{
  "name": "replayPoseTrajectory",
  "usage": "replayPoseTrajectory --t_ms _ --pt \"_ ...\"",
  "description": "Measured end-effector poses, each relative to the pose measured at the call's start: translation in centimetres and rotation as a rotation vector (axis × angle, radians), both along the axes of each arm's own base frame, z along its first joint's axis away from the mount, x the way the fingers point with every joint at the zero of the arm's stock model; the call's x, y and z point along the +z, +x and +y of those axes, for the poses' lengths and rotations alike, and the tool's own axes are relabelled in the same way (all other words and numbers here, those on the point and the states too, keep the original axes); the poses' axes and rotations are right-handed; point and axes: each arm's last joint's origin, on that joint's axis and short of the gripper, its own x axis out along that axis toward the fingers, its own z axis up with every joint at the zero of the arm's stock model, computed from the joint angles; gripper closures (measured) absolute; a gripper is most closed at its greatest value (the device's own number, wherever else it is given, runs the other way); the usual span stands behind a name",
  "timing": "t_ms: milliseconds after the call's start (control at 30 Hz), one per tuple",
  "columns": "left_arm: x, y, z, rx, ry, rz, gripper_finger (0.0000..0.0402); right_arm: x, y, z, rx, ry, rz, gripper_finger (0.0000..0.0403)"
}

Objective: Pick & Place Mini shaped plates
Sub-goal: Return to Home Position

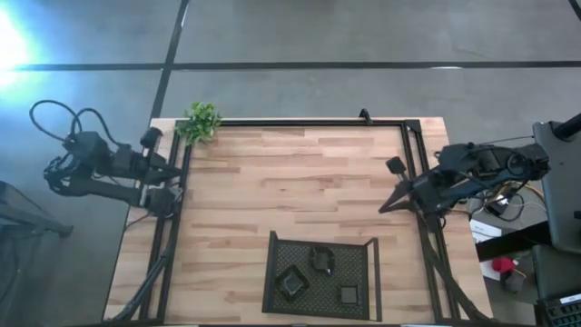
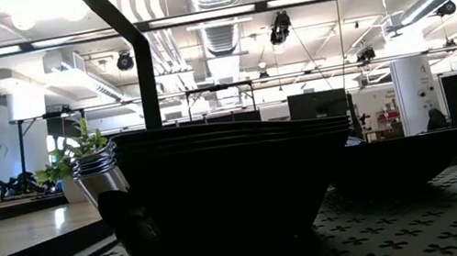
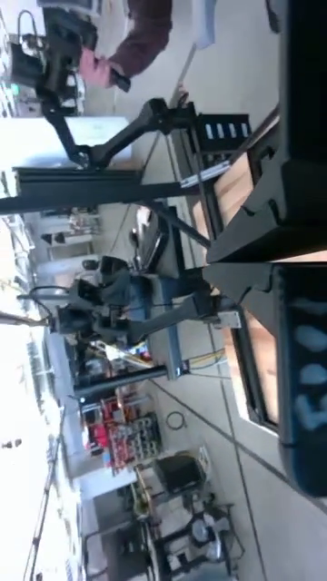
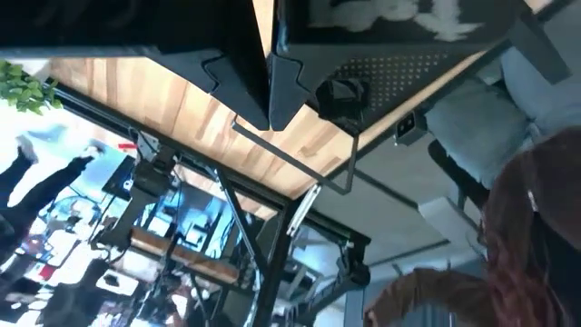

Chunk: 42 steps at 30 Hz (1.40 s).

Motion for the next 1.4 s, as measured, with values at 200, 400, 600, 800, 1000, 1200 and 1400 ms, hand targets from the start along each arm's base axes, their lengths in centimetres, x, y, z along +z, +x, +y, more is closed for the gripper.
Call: replayPoseTrajectory --t_ms 200,400,600,800,1000,1200,1400 --pt "-0.6 -1.5 0.3 0.034 -0.006 -0.041 0.0401 -0.9 -1.8 -0.6 -0.057 0.031 -0.047 0.0394" --pt "-1.1 -2.9 0.5 0.037 -0.011 -0.078 0.0401 -1.3 -3.1 -1.0 -0.06 0.038 -0.073 0.0394" --pt "-1.9 -4.5 0.7 0.041 -0.019 -0.132 0.0401 -1.7 -4.3 -1.3 -0.06 0.046 -0.1 0.0394" --pt "-3.0 -5.7 0.9 0.04 -0.034 -0.17 0.0401 -2.1 -5.1 -1.5 -0.06 0.059 -0.142 0.0394" --pt "-3.8 -6.5 1.0 0.039 -0.037 -0.202 0.0402 -2.3 -5.8 -1.7 -0.058 0.064 -0.188 0.0394" --pt "-4.3 -7.1 1.0 0.039 -0.034 -0.227 0.0402 -3.2 -6.5 -1.8 -0.058 0.067 -0.199 0.0394" --pt "-4.4 -7.4 1.1 0.038 -0.034 -0.233 0.0402 -3.7 -7.5 -2.1 -0.058 0.08 -0.246 0.0394"
